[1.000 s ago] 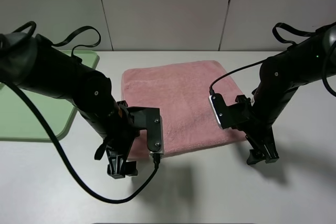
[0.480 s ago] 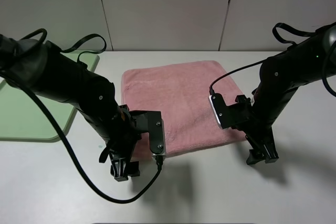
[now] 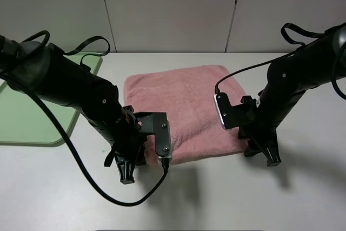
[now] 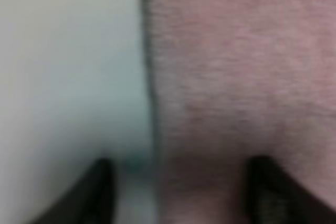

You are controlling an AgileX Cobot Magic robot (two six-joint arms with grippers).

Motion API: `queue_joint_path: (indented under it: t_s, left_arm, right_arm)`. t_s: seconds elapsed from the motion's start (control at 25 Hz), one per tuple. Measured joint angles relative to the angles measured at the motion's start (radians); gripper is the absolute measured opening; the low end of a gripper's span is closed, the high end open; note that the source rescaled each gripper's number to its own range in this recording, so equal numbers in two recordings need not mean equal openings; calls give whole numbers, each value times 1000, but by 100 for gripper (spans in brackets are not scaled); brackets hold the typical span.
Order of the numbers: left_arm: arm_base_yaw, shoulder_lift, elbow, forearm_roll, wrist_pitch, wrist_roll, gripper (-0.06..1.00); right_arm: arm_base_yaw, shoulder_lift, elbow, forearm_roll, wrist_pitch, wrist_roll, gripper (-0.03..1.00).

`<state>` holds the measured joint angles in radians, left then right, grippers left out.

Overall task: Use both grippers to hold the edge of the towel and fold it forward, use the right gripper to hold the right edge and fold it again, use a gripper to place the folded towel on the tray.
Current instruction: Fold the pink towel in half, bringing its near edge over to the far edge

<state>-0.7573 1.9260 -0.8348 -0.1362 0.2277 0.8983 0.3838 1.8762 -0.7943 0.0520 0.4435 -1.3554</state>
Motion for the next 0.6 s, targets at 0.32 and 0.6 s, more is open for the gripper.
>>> queue_joint_path:
  t_s: [0.32, 0.6]
  left_arm:
    - [0, 2, 0, 13, -15, 0, 1]
    - [0, 2, 0, 14, -15, 0, 1]
  right_arm:
    - [0, 3, -1, 0, -31, 0, 0]
    - [0, 3, -1, 0, -31, 0, 0]
